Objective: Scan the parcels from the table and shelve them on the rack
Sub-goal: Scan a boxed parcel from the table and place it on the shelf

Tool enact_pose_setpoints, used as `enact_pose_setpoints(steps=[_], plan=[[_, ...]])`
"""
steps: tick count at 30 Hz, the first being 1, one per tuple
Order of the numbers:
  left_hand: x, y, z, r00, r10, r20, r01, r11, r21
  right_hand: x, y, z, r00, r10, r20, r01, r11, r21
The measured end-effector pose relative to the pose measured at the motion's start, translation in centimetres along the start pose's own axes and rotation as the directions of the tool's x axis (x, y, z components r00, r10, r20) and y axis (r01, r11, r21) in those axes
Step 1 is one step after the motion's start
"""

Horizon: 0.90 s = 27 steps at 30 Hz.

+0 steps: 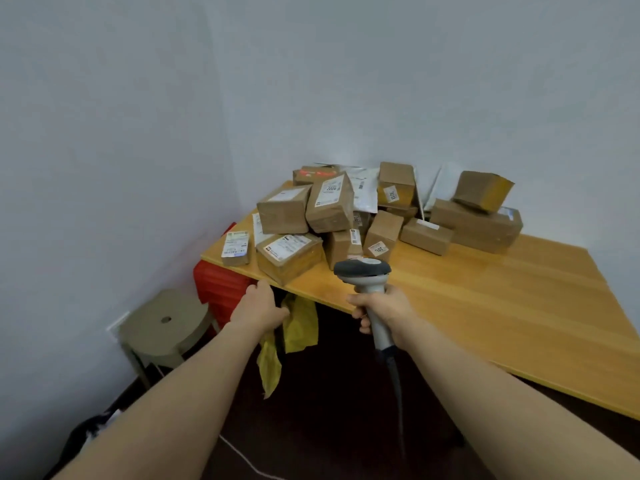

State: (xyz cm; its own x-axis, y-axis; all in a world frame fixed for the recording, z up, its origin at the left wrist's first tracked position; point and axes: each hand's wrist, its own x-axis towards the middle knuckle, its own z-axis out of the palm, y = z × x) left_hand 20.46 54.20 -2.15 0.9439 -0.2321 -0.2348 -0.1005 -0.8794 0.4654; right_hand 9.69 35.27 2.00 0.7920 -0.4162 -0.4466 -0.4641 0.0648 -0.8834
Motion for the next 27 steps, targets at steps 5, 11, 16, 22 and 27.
enact_pose_setpoints(steps=[5,11,16,22,27], plan=[[8.0,1.4,1.2,0.999,-0.036,-0.008,0.034,0.986,-0.161,9.3,-2.9,-0.1,0.999,0.032,-0.032,-0.029,0.995,0.099],[17.5,6.4,1.5,0.990,-0.139,-0.014,0.118,0.886,-0.449,18.7,-6.8,-0.2,0.985,0.013,-0.174,0.020,0.983,0.185],[25.2,10.4,1.4,0.913,-0.336,0.232,0.375,0.462,-0.804,25.0,-9.1,0.2,0.963,-0.048,-0.267,0.085,0.988,0.129],[28.9,11.7,2.1,0.825,-0.273,0.494,0.508,-0.023,-0.861,30.5,-10.9,1.9,0.961,-0.045,-0.272,0.093,0.981,0.169],[30.8,11.8,2.8,0.799,-0.215,0.561,0.519,-0.224,-0.825,32.1,-10.4,1.7,0.943,-0.016,-0.332,0.094,0.970,0.223]])
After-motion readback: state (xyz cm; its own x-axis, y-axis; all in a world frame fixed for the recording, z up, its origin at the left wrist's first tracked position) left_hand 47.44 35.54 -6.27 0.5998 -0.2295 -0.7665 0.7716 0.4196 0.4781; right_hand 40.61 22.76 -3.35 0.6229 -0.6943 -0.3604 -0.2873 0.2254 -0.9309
